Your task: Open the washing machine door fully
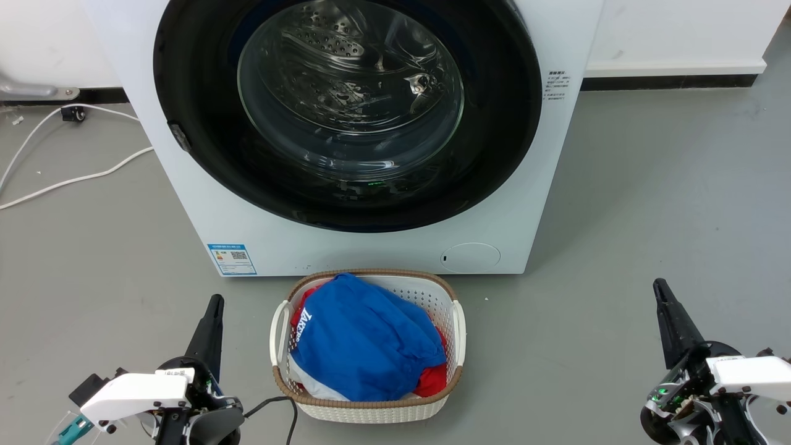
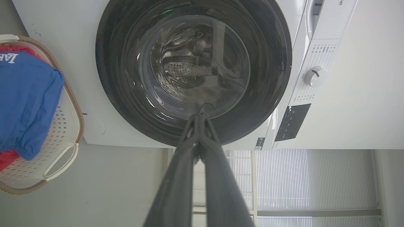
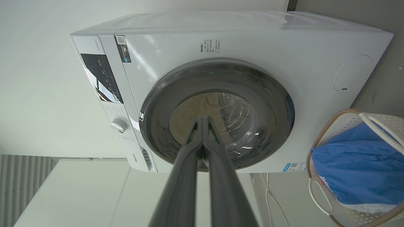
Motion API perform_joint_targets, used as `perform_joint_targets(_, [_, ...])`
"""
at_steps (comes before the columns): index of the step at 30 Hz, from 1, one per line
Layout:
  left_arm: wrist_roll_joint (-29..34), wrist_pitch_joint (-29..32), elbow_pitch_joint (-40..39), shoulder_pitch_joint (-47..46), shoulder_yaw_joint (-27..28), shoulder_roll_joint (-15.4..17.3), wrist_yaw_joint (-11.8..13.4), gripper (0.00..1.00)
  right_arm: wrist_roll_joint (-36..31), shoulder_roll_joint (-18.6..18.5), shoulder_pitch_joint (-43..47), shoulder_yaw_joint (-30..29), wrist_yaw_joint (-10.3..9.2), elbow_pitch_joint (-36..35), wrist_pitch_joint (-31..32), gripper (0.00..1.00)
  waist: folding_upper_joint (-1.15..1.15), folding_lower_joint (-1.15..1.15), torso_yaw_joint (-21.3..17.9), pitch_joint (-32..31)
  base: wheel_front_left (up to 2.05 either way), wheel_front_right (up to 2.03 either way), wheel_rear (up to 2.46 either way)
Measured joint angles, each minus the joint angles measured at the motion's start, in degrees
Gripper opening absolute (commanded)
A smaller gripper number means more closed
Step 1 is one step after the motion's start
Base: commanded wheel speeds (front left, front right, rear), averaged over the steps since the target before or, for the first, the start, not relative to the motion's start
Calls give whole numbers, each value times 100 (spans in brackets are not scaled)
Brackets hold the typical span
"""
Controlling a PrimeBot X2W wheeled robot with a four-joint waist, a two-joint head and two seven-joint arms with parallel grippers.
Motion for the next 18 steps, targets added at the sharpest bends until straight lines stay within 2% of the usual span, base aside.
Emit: perform_joint_targets(18, [7,19,1,-2,12,-8,1,0,-8,8,0,-11,0,0,12,0,0,0,0,0,0,0,0])
